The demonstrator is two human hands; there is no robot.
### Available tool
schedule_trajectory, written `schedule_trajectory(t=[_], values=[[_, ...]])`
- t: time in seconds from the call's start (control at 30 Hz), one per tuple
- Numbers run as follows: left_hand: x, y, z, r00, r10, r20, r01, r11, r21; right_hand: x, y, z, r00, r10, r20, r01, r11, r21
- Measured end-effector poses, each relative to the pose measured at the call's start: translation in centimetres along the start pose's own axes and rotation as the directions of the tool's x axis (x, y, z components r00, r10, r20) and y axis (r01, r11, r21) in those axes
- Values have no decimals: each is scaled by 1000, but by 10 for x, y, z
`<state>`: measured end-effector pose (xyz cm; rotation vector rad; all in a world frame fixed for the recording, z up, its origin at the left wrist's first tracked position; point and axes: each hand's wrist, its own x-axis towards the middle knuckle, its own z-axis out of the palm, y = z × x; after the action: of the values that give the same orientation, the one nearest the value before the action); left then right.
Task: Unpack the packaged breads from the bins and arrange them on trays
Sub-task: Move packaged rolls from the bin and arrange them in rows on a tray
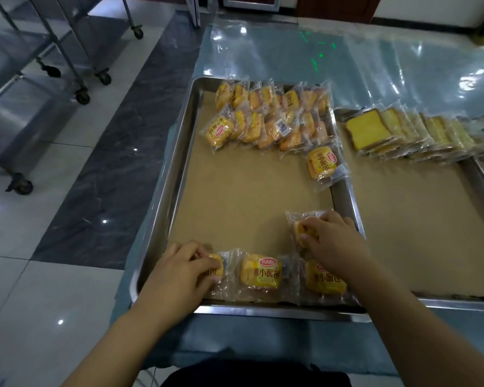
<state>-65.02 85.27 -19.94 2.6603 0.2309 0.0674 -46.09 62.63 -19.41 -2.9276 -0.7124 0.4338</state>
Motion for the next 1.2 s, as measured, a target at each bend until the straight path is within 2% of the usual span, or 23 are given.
schedule_trajectory(t=[0.17,0.27,0.37,0.47,0.57,0.73,0.8,0.9,1.03,1.13,1.2], values=[[10,-2,-2,997,-55,50,55,998,-9,-5,4,-9,999,38,-5,-37,995,96],[28,1,-4,997,-49,66,49,999,5,4,7,-21,994,62,-93,-44,981,188],[53,6,-5,996,-17,84,17,1000,0,24,12,-35,978,59,-198,-20,981,191],[85,12,-6,997,-5,83,8,999,-33,54,18,-49,956,142,-257,-92,976,198],[119,15,-7,997,-10,78,15,998,-63,86,23,-60,953,250,-169,-210,951,226],[172,3,-10,998,-36,48,36,999,1,119,27,-62,949,305,-81,-300,951,69],[190,-6,-13,997,-79,14,78,996,40,124,28,-61,943,318,-99,-315,948,44],[216,-20,-17,983,-169,-71,174,982,76,127,27,-60,931,347,-113,-327,931,160],[243,-37,-20,955,-259,-143,265,964,29,130,22,-55,932,359,57,-353,856,377],[258,-46,-18,947,-286,-145,287,958,-11,132,12,-47,952,297,68,-290,813,505],[264,-51,-15,953,-290,-89,289,957,-20,133,3,-43,976,208,70,-213,813,541]])
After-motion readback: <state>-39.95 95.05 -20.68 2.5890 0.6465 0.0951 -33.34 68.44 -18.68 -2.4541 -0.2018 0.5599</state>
